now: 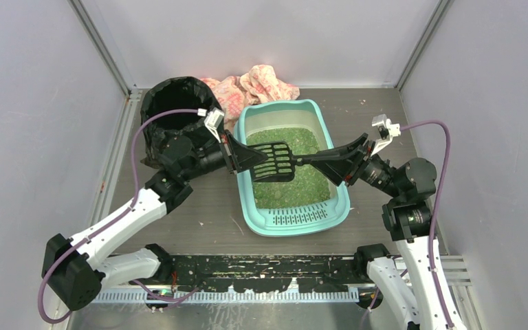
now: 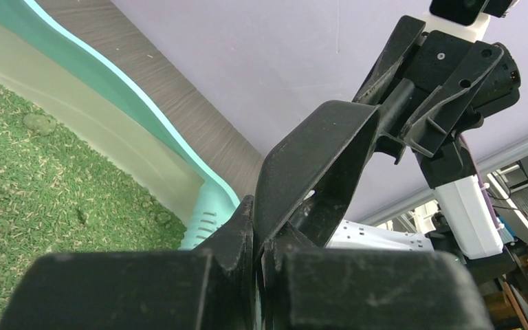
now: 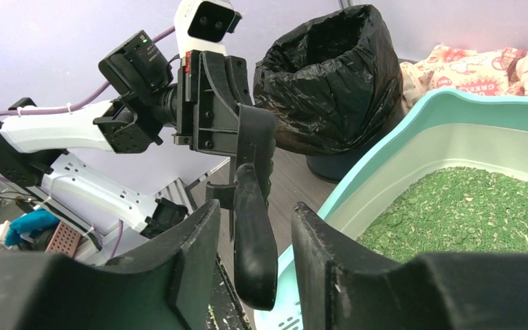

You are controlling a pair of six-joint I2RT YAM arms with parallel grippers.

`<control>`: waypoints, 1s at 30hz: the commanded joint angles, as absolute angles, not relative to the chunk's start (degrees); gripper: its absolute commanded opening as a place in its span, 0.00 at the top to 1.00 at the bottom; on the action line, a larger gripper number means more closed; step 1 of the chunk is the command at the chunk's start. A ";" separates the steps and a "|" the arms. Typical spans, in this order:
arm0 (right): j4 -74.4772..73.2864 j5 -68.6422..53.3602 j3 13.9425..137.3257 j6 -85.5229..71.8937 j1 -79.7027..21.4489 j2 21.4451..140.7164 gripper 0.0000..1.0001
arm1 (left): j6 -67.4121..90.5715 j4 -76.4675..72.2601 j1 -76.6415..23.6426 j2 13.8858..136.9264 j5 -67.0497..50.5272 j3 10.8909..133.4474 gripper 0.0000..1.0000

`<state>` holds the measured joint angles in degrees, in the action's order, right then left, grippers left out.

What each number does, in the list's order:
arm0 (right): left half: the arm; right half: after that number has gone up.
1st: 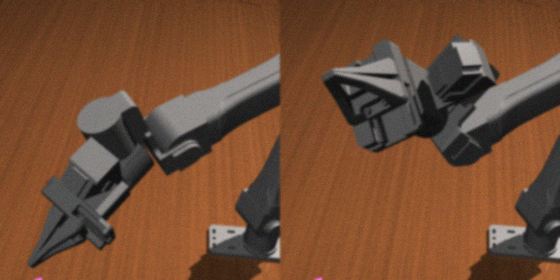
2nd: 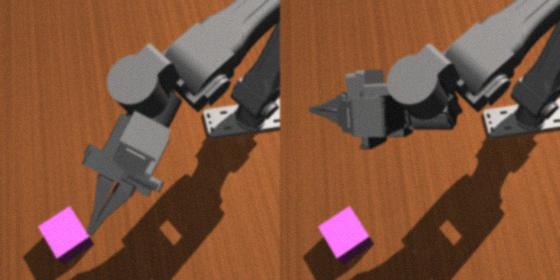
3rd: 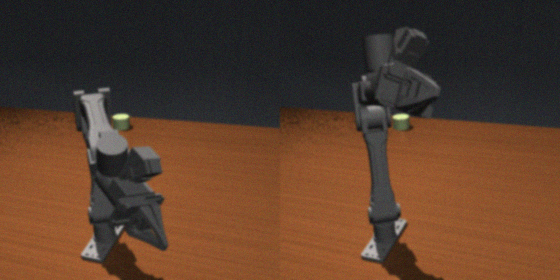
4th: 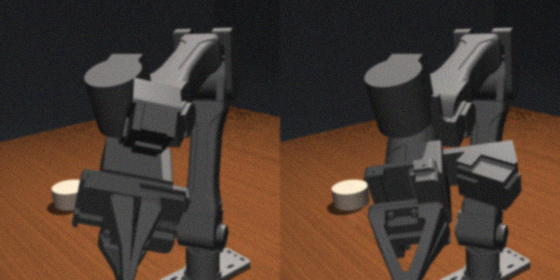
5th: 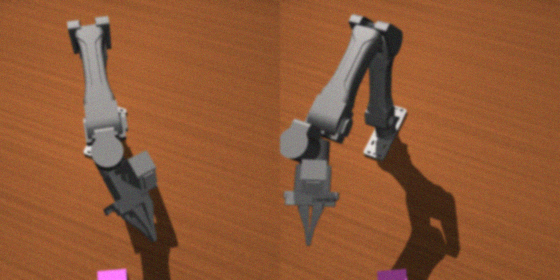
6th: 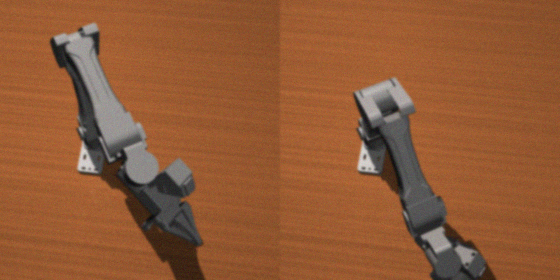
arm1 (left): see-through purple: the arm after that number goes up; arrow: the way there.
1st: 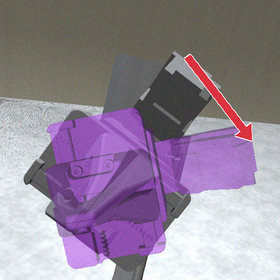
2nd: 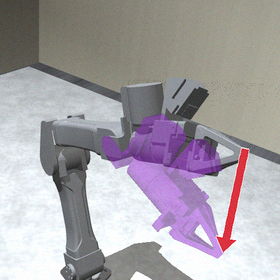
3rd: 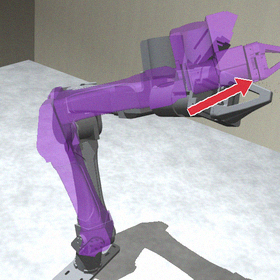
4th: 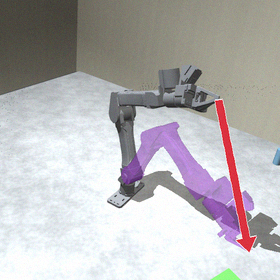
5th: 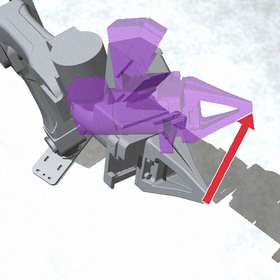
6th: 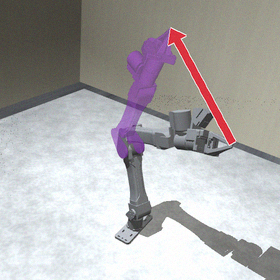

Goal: Clean the litter box

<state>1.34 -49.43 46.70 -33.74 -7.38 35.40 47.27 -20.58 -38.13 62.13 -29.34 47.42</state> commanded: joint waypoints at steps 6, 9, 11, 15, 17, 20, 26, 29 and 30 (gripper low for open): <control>5.74 -50.97 46.36 -34.87 -7.21 35.94 0.54 | 51.55 -29.92 -37.91 63.60 -30.55 46.49 1.00; 6.67 -51.13 46.33 -35.25 -7.20 36.14 0.55 | 52.28 -31.29 -37.94 63.90 -30.50 45.62 1.00; 7.81 -51.15 46.08 -35.73 -7.20 36.21 0.56 | 52.73 -32.15 -37.91 64.14 -30.29 44.83 1.00; 8.72 -51.45 46.05 -36.11 -7.20 36.62 0.61 | 53.86 -34.16 -37.92 64.26 -29.72 43.48 1.00; 9.00 -51.72 45.93 -36.37 -7.21 36.69 0.62 | 53.83 -34.16 -37.88 63.89 -29.38 43.27 1.00; 8.97 -51.85 45.68 -36.39 -7.20 36.52 0.64 | 53.70 -33.92 -37.90 63.61 -29.10 43.33 1.00; 8.96 -51.94 45.45 -36.39 -7.21 36.47 0.63 | 54.11 -34.29 -37.88 63.67 -29.12 43.87 1.00; 8.96 -51.86 45.51 -36.39 -7.19 36.37 0.65 | 54.29 -34.28 -37.89 63.72 -29.52 44.20 1.00; 8.96 -51.86 45.45 -36.39 -7.18 36.38 0.66 | 54.31 -34.20 -37.88 63.76 -29.53 44.21 1.00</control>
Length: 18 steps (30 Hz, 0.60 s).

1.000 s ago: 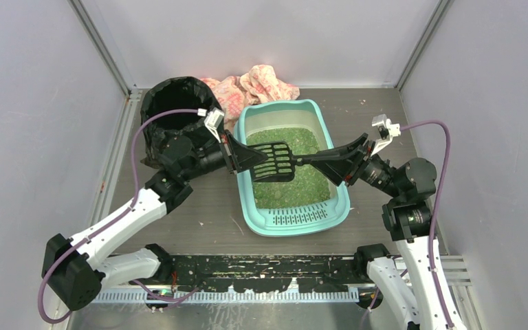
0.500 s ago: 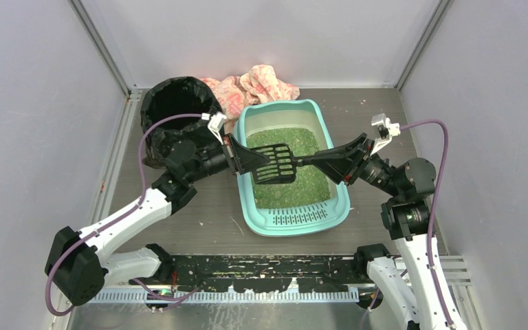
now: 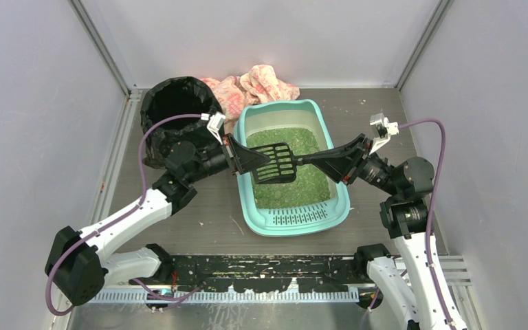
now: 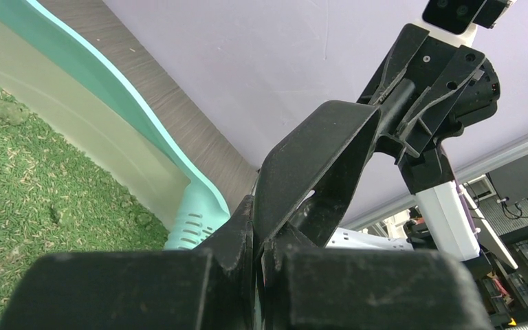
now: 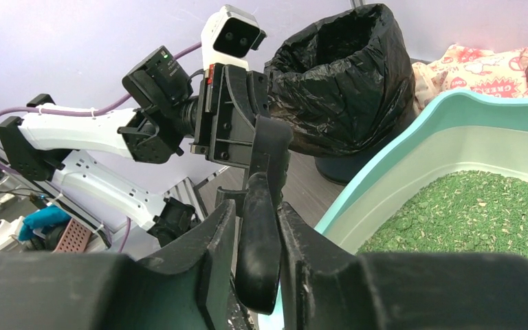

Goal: Clean the litter box

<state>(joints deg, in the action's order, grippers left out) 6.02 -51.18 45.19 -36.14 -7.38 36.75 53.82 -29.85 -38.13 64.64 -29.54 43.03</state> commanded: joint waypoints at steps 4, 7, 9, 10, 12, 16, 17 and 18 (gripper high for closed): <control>8.88 -51.81 45.53 -36.39 -7.21 36.47 0.74 | 54.32 -34.34 -37.88 63.81 -29.44 44.03 1.00; 9.05 -52.09 45.39 -36.30 -7.21 36.73 0.87 | 54.32 -34.40 -37.99 63.92 -29.93 44.03 1.00; 8.81 -51.66 45.38 -36.39 -7.21 36.75 0.82 | 54.24 -34.40 -37.98 64.01 -29.96 43.75 1.00; 8.84 -51.47 45.23 -36.34 -7.21 36.74 0.73 | 54.23 -34.45 -37.97 64.03 -30.01 43.65 1.00; 8.95 -51.37 45.18 -36.40 -7.21 36.85 0.71 | 54.31 -34.64 -38.06 64.07 -29.89 43.30 1.00; 9.05 -51.26 45.27 -36.39 -7.21 36.99 0.70 | 54.34 -34.90 -38.20 63.95 -29.66 42.96 1.00; 9.03 -51.24 45.22 -36.39 -7.16 37.00 0.70 | 54.32 -34.86 -38.25 63.88 -29.58 42.90 1.00; 9.02 -51.16 45.23 -36.39 -7.18 37.00 0.70 | 54.32 -34.89 -38.27 63.97 -29.54 42.94 1.00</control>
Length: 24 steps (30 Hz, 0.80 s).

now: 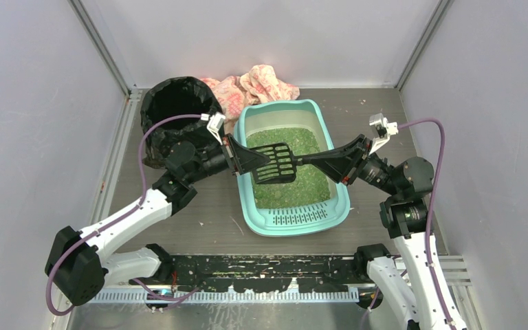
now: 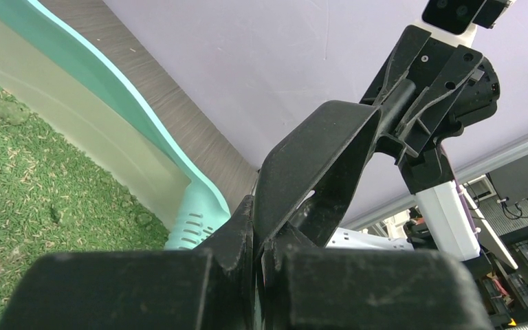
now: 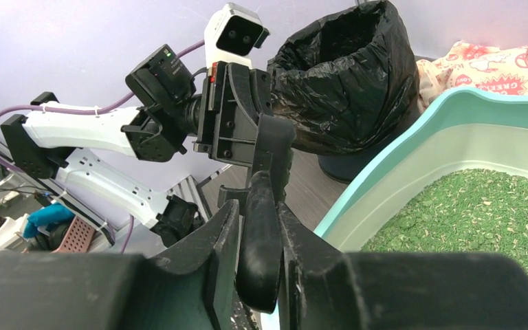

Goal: Clean the litter box

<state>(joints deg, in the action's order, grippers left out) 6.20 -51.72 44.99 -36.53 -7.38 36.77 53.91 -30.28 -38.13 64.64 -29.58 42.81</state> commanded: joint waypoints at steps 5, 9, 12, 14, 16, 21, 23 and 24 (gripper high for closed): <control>8.96 -50.81 45.12 -36.30 -7.21 37.01 0.64 | 54.32 -34.92 -38.55 64.19 -29.55 42.93 1.00; 8.96 -50.56 44.97 -36.23 -7.20 37.00 0.66 | 54.32 -34.90 -38.59 64.15 -29.62 42.93 1.00; 8.96 -50.60 44.91 -36.18 -7.21 37.05 0.67 | 54.26 -34.93 -38.72 64.05 -29.58 42.83 1.00; 9.13 -50.55 44.95 -36.12 -7.21 37.00 0.67 | 54.23 -35.06 -38.76 63.98 -29.38 42.59 1.00; 9.14 -50.54 44.94 -36.12 -7.21 37.09 0.68 | 54.15 -35.01 -38.81 63.94 -29.35 42.47 1.00; 9.38 -50.15 44.48 -36.04 -7.23 37.09 0.68 | 54.21 -35.14 -38.85 64.14 -29.44 42.36 1.00; 9.49 -50.26 44.50 -36.16 -7.21 37.18 0.69 | 54.23 -35.26 -38.90 64.24 -29.20 42.15 1.00; 9.57 -50.39 44.55 -36.19 -7.20 37.26 0.70 | 54.23 -35.29 -38.85 64.17 -29.06 42.06 1.00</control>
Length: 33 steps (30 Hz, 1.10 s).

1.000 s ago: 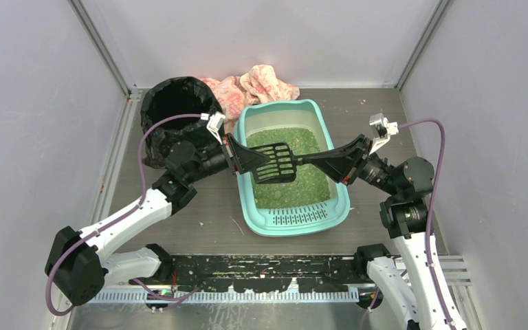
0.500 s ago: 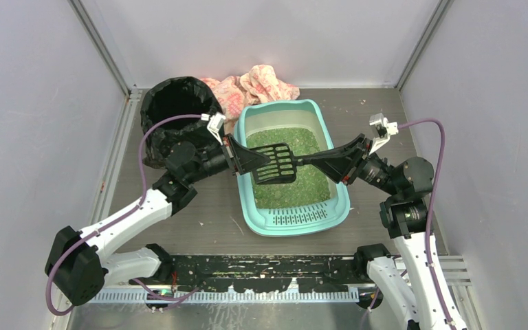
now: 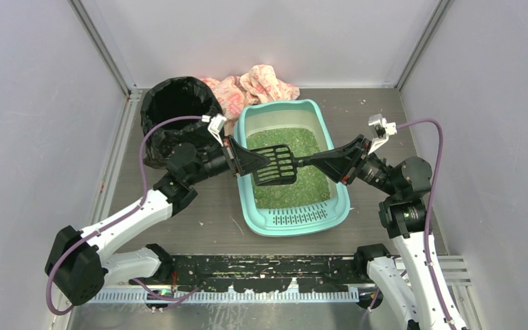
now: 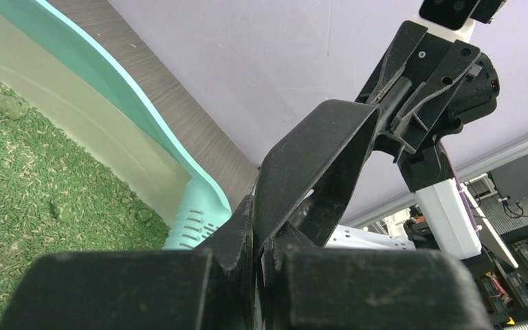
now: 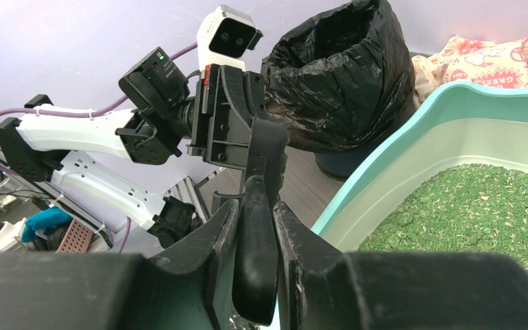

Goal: Clean the litter box

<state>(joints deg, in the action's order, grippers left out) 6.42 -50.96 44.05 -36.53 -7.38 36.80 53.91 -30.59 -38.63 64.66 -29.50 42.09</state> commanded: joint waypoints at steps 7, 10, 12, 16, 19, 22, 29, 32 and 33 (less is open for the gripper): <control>9.41 -50.65 44.65 -36.25 -7.21 37.00 0.76 | 54.30 -35.35 -38.89 64.22 -29.36 42.23 1.00; 9.40 -50.45 44.69 -36.21 -7.21 37.00 0.76 | 54.32 -35.41 -38.94 64.38 -29.40 42.28 1.00; 9.40 -50.41 44.66 -36.21 -7.21 37.00 0.83 | 54.31 -35.35 -38.94 64.46 -29.49 42.21 1.00; 9.23 -50.07 44.78 -36.30 -7.21 37.09 0.99 | 54.30 -34.44 -39.00 64.26 -29.14 42.42 1.00; 9.08 -49.80 44.97 -36.36 -7.21 37.08 0.99 | 54.32 -33.38 -38.94 64.08 -28.56 42.54 0.95; 8.97 -49.28 45.31 -36.70 -7.21 37.62 0.99 | 53.55 -31.67 -38.98 63.43 -28.71 42.55 0.84; 9.28 -46.76 46.43 -38.00 -7.20 37.59 0.99 | 45.83 -13.48 -38.85 56.69 -19.82 44.11 0.42; 6.84 -44.65 47.98 -36.94 -7.21 37.65 0.99 | 40.30 -2.65 -38.90 53.48 -12.94 46.33 0.27; 5.12 -43.51 48.70 -36.14 -7.21 37.82 0.99 | 38.93 1.12 -38.90 52.52 -10.38 47.06 0.23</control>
<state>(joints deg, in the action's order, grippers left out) 5.82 -47.59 44.25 -37.26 -7.38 37.91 46.96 -13.23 -38.76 56.82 -20.51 42.35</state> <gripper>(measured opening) 0.239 0.708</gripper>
